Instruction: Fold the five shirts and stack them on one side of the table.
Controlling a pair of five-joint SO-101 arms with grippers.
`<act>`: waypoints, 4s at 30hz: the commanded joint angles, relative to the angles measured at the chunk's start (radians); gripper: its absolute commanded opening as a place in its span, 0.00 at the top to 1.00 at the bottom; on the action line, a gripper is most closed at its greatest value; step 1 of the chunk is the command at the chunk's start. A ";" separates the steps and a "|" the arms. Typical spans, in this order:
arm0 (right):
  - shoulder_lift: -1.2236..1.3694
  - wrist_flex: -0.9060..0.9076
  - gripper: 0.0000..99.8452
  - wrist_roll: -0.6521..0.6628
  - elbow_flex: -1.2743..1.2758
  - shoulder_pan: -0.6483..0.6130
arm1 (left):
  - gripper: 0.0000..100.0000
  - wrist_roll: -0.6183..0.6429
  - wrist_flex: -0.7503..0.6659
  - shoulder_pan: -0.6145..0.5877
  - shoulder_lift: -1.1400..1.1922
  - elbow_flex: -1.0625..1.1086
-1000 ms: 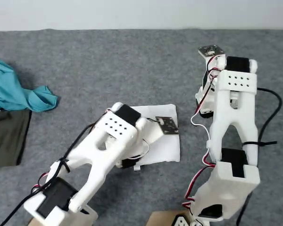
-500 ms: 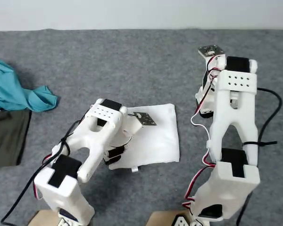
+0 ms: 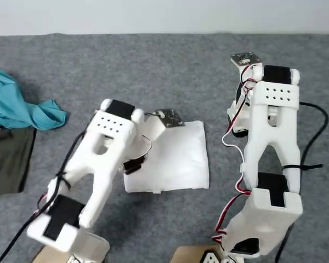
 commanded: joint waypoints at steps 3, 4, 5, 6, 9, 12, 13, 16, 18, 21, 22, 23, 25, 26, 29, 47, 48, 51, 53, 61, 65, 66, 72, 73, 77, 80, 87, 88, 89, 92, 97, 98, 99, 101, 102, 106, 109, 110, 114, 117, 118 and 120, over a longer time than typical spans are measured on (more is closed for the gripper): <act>-0.062 0.033 0.99 -0.014 -0.003 -0.001 | 1.00 -0.003 0.034 0.032 -0.135 0.012; -0.062 0.033 0.99 -0.014 -0.003 -0.001 | 1.00 -0.002 0.032 0.048 -0.146 0.035; -0.062 0.031 0.99 -0.014 -0.003 -0.001 | 1.00 -0.002 0.032 0.064 -0.152 0.058; -0.062 0.031 0.99 -0.014 -0.003 -0.001 | 1.00 -0.002 0.032 0.078 -0.155 0.081; -0.062 0.031 0.99 -0.014 -0.003 -0.001 | 1.00 -0.002 0.032 0.112 -0.152 0.140; -0.062 0.031 0.99 -0.014 -0.003 -0.001 | 1.00 -0.003 0.031 0.126 -0.150 0.171; -0.062 0.031 0.99 -0.014 -0.003 -0.001 | 1.00 -0.003 0.031 0.124 -0.152 0.173; -0.064 0.033 0.99 -0.014 0.006 -0.002 | 1.00 -0.003 0.031 0.120 -0.157 0.173; -0.065 0.033 0.99 -0.008 0.029 -0.016 | 1.00 -0.005 0.031 0.120 -0.157 0.173; -0.071 0.031 0.99 -0.006 0.100 -0.053 | 1.00 -0.005 0.020 0.118 -0.158 0.171; -0.073 0.031 0.99 -0.006 0.117 -0.064 | 1.00 -0.005 0.018 0.118 -0.158 0.171; -0.073 0.030 0.99 -0.006 0.129 -0.071 | 1.00 -0.005 0.018 0.118 -0.158 0.171; -0.070 0.030 0.99 -0.006 0.135 -0.074 | 1.00 -0.005 0.018 0.118 -0.158 0.171; -0.070 0.030 0.99 -0.006 0.133 -0.074 | 1.00 -0.005 0.020 0.118 -0.158 0.171; -0.070 0.012 0.99 -0.006 0.135 -0.073 | 1.00 -0.005 0.023 0.118 -0.160 0.170; -0.070 0.022 0.99 -0.008 0.137 -0.074 | 1.00 0.126 0.031 -0.124 -0.546 0.054; -0.071 0.031 0.99 -0.009 0.138 -0.077 | 1.00 0.135 0.031 -0.166 -0.574 0.056; -0.071 0.035 0.99 -0.006 0.138 -0.079 | 1.00 0.169 0.031 -0.321 -0.643 0.058; -0.062 0.028 0.99 -0.006 0.138 -0.079 | 1.00 0.184 0.029 -0.428 -0.674 0.058; 0.025 -0.044 0.95 -0.092 0.130 -0.217 | 1.00 0.198 0.015 -0.761 -0.720 0.099; 0.044 -0.045 0.87 -0.180 0.130 -0.305 | 1.00 0.195 0.015 -0.852 -0.721 0.157; 0.047 -0.061 0.86 -0.195 0.130 -0.318 | 1.00 0.195 0.015 -0.868 -0.721 0.163; 0.097 -0.170 0.86 -0.216 0.130 -0.364 | 1.00 0.196 -0.025 -0.898 -0.721 0.216; 0.120 -0.182 0.86 -0.218 0.130 -0.367 | 1.00 0.196 -0.032 -0.896 -0.721 0.225; 0.205 -0.193 0.84 -0.221 0.129 -0.374 | 1.00 0.198 -0.048 -0.898 -0.721 0.239; 0.229 -0.191 0.79 -0.256 0.129 -0.375 | 1.00 0.198 -0.048 -0.896 -0.721 0.239; 0.226 -0.168 0.76 -0.258 0.078 -0.378 | 1.00 0.196 -0.048 -0.895 -0.721 0.239; 0.225 -0.150 0.76 -0.255 0.060 -0.380 | 1.00 0.196 -0.048 -0.895 -0.721 0.239; 0.225 -0.125 0.76 -0.255 0.038 -0.381 | 1.00 0.196 -0.048 -0.895 -0.721 0.239; 0.225 -0.065 0.76 -0.255 -0.020 -0.401 | 1.00 0.196 -0.048 -0.895 -0.721 0.239; 0.239 -0.058 0.76 -0.255 -0.040 -0.410 | 1.00 0.196 -0.048 -0.895 -0.721 0.239; 0.242 -0.061 0.76 -0.255 -0.040 -0.412 | 1.00 0.196 -0.046 -0.896 -0.721 0.239; 0.248 -0.067 0.76 -0.255 -0.038 -0.412 | 1.00 0.196 -0.046 -0.896 -0.721 0.239; 0.265 -0.073 0.76 -0.255 -0.038 -0.410 | 1.00 0.196 -0.046 -0.896 -0.721 0.240; 0.275 -0.081 0.76 -0.255 -0.038 -0.409 | 1.00 0.196 -0.046 -0.896 -0.721 0.240; 0.325 -0.101 0.76 -0.256 -0.041 -0.409 | 1.00 0.196 -0.046 -0.898 -0.721 0.240; 0.360 -0.122 0.76 -0.256 -0.041 -0.409 | 1.00 0.196 -0.046 -0.898 -0.721 0.240; 0.374 -0.128 0.76 -0.256 -0.041 -0.409 | 1.00 0.196 -0.046 -0.898 -0.721 0.240; 0.437 -0.148 0.76 -0.253 -0.043 -0.414 | 1.00 0.196 -0.046 -0.896 -0.721 0.240; 0.453 -0.148 0.84 -0.252 -0.044 -0.414 | 1.00 0.196 -0.046 -0.896 -0.721 0.240; 0.452 -0.148 0.87 -0.252 -0.044 -0.412 | 1.00 0.196 -0.048 -0.895 -0.721 0.240; 0.438 -0.148 0.93 -0.245 -0.048 -0.410 | 1.00 0.195 -0.048 -0.895 -0.721 0.240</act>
